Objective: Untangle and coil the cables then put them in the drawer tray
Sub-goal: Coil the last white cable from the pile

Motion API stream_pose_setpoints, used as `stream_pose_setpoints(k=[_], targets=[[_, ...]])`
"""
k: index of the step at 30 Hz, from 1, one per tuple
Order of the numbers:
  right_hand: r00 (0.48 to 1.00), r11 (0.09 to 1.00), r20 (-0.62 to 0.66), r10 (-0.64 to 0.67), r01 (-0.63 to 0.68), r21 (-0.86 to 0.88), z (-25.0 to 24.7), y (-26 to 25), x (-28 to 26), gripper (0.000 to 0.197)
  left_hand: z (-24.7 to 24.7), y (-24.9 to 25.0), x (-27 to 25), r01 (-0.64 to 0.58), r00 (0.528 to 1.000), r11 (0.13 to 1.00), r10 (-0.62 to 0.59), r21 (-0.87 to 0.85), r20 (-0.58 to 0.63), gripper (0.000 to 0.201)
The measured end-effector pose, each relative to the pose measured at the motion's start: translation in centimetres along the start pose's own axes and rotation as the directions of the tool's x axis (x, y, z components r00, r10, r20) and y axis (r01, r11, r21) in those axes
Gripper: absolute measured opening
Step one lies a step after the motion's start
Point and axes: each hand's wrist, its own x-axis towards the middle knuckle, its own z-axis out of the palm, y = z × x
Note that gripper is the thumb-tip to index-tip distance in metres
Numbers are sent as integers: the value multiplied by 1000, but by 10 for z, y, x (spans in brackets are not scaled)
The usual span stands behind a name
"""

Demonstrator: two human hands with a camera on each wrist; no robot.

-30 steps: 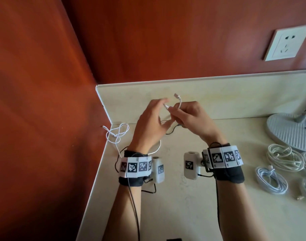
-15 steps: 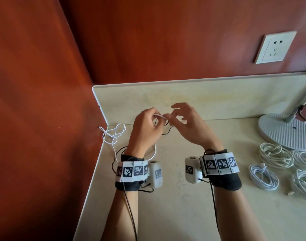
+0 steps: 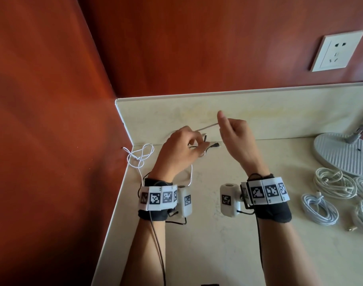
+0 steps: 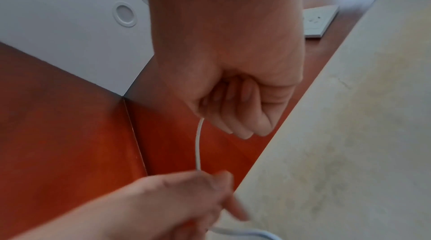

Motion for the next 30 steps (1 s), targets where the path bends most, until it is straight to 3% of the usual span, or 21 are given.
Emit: stream_pose_setpoints(k=[1, 3, 6, 9, 12, 14, 18, 21, 24, 26, 30], targets=[[999, 1000, 48, 12, -13, 10, 2, -1, -1, 65, 3, -2, 0, 28, 1000, 997, -29, 78, 7, 17], [984, 1000, 177, 23, -25, 9, 5, -5, -6, 65, 8, -3, -1, 73, 994, 988, -61, 137, -87, 17], [921, 999, 388, 37, -34, -15, 6, -7, -13, 61, 8, -10, 5, 177, 928, 984, -173, -17, -330, 32], [856, 997, 511, 79, -69, -39, 7, -2, -14, 62, 7, -16, 7, 273, 844, 942, -332, -197, -421, 54], [808, 992, 575, 125, -115, -54, 8, 5, -13, 61, 7, -12, 4, 282, 836, 863, -435, -419, -333, 49], [781, 986, 607, 149, -165, -30, 9, 10, -12, 57, 5, -7, 2, 280, 847, 758, -484, -589, -220, 38], [782, 947, 601, 163, -295, 127, 8, 17, -11, 55, 0, -5, 1, 293, 845, 554, -532, -779, -61, 32], [760, 934, 633, 150, -319, 162, 3, 22, -9, 54, -2, -12, 0, 291, 804, 547, -584, -785, -109, 31], [774, 916, 609, 176, -354, 186, 2, 27, -7, 47, -7, -15, -1, 284, 769, 549, -620, -786, -155, 35], [775, 889, 604, 185, -394, 233, 6, 30, -6, 35, -8, -10, 0, 301, 788, 545, -604, -782, -118, 46], [795, 838, 564, 224, -453, 304, 19, 36, -6, 17, -7, 1, -1, 336, 882, 533, -468, -777, 60, 66]])
